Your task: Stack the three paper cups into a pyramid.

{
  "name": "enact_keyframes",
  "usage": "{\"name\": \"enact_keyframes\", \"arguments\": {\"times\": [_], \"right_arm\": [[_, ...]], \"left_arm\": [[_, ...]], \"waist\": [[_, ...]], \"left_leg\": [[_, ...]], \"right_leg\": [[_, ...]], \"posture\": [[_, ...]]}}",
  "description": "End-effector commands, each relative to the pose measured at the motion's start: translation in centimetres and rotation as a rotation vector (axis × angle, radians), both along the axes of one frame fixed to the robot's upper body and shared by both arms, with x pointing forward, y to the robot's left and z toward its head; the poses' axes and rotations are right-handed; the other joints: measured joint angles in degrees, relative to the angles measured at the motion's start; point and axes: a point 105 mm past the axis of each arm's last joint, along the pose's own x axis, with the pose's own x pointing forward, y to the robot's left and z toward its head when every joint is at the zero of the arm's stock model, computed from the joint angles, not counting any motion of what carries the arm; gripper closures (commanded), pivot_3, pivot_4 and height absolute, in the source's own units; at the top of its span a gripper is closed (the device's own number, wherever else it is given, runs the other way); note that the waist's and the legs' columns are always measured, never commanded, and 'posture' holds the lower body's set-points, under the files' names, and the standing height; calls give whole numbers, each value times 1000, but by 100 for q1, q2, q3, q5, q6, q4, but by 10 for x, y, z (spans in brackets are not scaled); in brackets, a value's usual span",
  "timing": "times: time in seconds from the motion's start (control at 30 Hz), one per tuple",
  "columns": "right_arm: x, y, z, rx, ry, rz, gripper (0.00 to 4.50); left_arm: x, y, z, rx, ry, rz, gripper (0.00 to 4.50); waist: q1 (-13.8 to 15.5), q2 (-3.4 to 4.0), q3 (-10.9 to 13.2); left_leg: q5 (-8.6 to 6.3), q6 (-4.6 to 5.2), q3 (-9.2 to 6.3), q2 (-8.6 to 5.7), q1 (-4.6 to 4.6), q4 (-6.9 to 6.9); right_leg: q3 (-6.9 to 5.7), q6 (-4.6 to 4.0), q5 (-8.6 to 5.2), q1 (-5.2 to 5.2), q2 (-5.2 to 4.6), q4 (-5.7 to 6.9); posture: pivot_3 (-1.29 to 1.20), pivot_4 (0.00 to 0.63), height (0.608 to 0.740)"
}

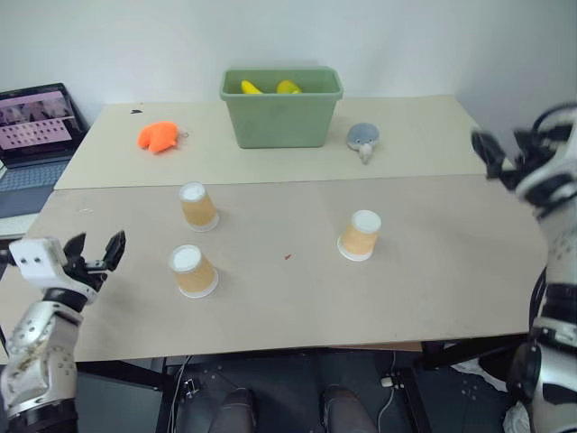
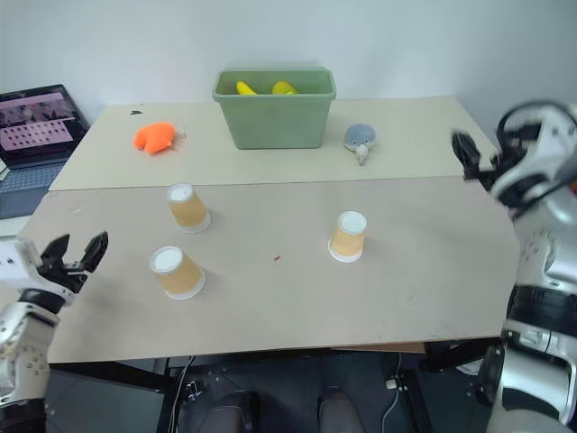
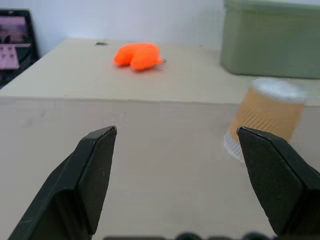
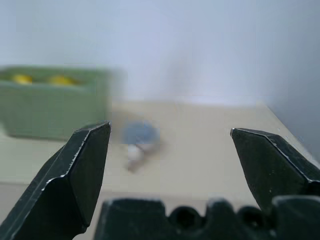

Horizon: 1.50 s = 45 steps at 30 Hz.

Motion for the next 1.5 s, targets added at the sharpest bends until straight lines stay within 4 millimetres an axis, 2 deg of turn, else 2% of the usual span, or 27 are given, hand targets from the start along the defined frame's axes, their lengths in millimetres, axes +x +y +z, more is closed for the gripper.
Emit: {"name": "enact_keyframes", "arguments": {"times": [0.03, 0.07, 0.1, 0.17, 0.27, 0.37, 0.47, 0.6, 0.77, 0.93, 1.2, 1.5], "right_arm": [[-48, 93, 34, -111, -72, 487, 23], [-56, 106, 32, -133, -62, 558, 23], [-72, 128, 24, -189, -52, 690, 23], [-100, 161, 4, -286, -16, 909, 23], [-124, 185, -26, -386, 49, 1101, 23], [-129, 198, -54, -466, 116, 1181, 23], [-123, 210, -74, -515, 152, 1202, 23], [-109, 215, -90, -531, 192, 1181, 23], [-98, 214, -103, -548, 218, 1139, 23], [-96, 215, -101, -515, 202, 1114, 23], [-98, 215, -96, -488, 179, 1077, 23], [-99, 215, -93, -478, 160, 1043, 23]], "left_arm": [[-6, -23, 19, 59, 16, -157, 402], [-6, -26, 20, 65, 25, -176, 402], [-6, -30, 21, 78, 41, -209, 402], [-7, -37, 21, 100, 69, -267, 402], [-7, -46, 23, 117, 97, -340, 402], [-10, -58, 19, 133, 144, -438, 402], [-18, -77, 6, 172, 221, -583, 402], [-24, -86, 3, 171, 257, -685, 402], [-19, -77, 9, 197, 268, -703, 402], [-10, -76, 2, 225, 281, -708, 402], [-4, -91, -15, 291, 307, -816, 402], [10, -89, -10, 328, 296, -837, 402]], "waist": [[2, 3, 5], [14, 1, 6], [31, -1, 6], [58, -14, 11], [88, -24, 17], [90, -37, 24], [74, -38, 25], [55, -40, 27], [62, -44, 30], [62, -45, 30], [73, -45, 30], [74, -45, 30]], "left_leg": [[0, 0, 0, -3, 0, 2], [0, 0, 0, -4, 1, 3], [0, 0, -4, -3, -2, 5], [0, 0, -8, -2, -1, 7], [0, 0, -18, -4, -12, 10], [0, 0, -19, -10, -16, 20], [0, 0, -18, -6, -10, 20], [0, 0, -15, -3, -13, 15], [0, 0, -16, -3, -25, 16], [0, 0, -16, -4, -25, 16], [0, -1, -16, -6, -21, 17], [1, 0, -16, -7, -8, 21]], "right_leg": [[0, 0, 0, 0, -4, 1], [0, 0, 0, 1, -5, 0], [-4, 0, 0, 1, -3, 0], [-10, -1, -1, 4, -3, -2], [-21, -1, -1, 2, -6, -5], [-22, -1, -1, 2, -11, -5], [-22, -5, 1, 2, -6, -3], [-22, -6, 1, -8, -4, -2], [-21, -7, 2, -24, -4, 1], [-21, -7, 2, -24, -5, 3], [-21, -7, 2, -18, -7, 5], [-22, -6, 2, -5, -5, 10]], "posture": [[0, 150, 732], [0, 150, 732], [0, 150, 732], [0, 150, 732], [0, 150, 732], [0, 150, 732], [0, 150, 732], [0, 150, 732], [0, 150, 732], [0, 150, 732], [0, 150, 732], [0, 150, 732]]}}
